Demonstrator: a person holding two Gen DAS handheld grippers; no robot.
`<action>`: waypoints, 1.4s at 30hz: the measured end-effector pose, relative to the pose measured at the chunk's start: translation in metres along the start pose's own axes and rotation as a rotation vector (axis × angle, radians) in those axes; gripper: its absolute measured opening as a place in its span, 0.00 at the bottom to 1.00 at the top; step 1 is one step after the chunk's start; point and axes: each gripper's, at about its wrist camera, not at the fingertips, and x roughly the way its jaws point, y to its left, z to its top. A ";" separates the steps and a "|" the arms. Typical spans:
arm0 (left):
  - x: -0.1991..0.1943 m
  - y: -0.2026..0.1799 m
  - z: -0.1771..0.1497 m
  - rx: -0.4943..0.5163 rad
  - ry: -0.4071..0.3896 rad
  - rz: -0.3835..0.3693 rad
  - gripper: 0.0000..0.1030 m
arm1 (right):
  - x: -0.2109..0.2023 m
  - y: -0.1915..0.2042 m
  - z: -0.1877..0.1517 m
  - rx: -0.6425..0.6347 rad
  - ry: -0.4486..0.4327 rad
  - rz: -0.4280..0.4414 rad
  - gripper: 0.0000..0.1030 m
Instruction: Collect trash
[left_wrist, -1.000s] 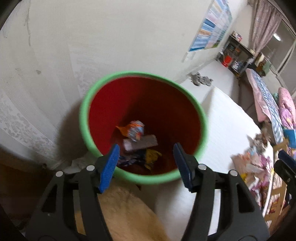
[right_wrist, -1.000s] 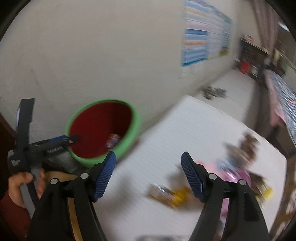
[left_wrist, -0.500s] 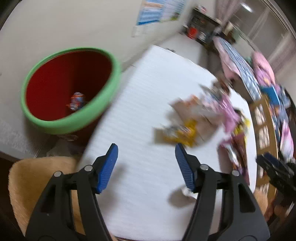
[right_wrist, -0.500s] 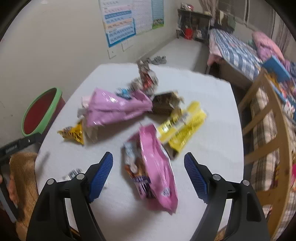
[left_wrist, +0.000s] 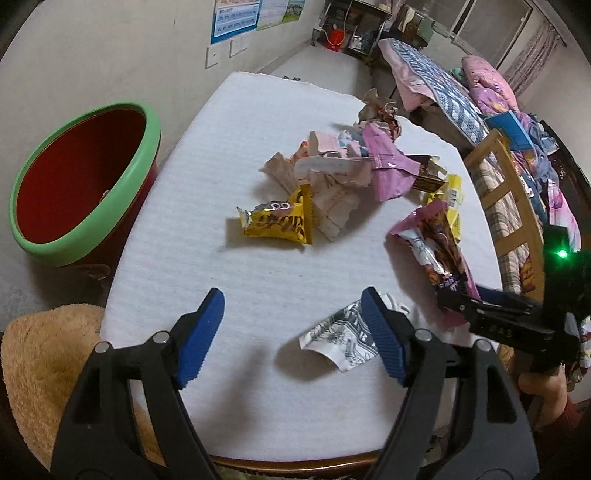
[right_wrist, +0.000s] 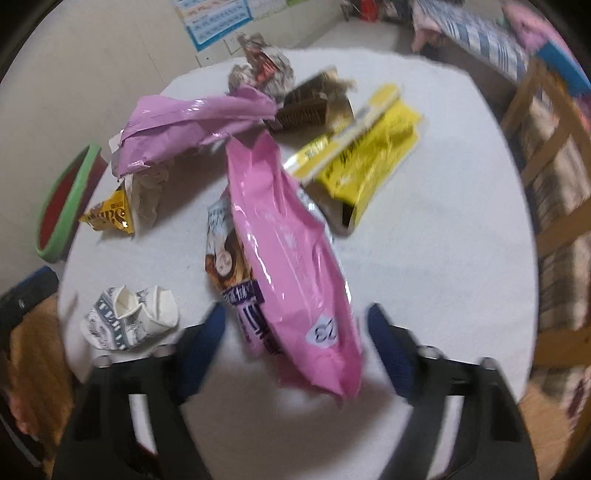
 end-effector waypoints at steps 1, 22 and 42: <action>0.000 -0.001 -0.001 0.003 -0.002 -0.005 0.73 | 0.000 -0.004 -0.002 0.030 0.008 0.025 0.52; 0.069 -0.056 -0.025 0.259 0.201 -0.052 0.40 | -0.029 0.000 0.012 0.025 -0.056 0.026 0.65; 0.014 -0.008 -0.013 0.067 0.068 -0.021 0.39 | -0.039 0.023 0.011 0.035 -0.114 0.104 0.40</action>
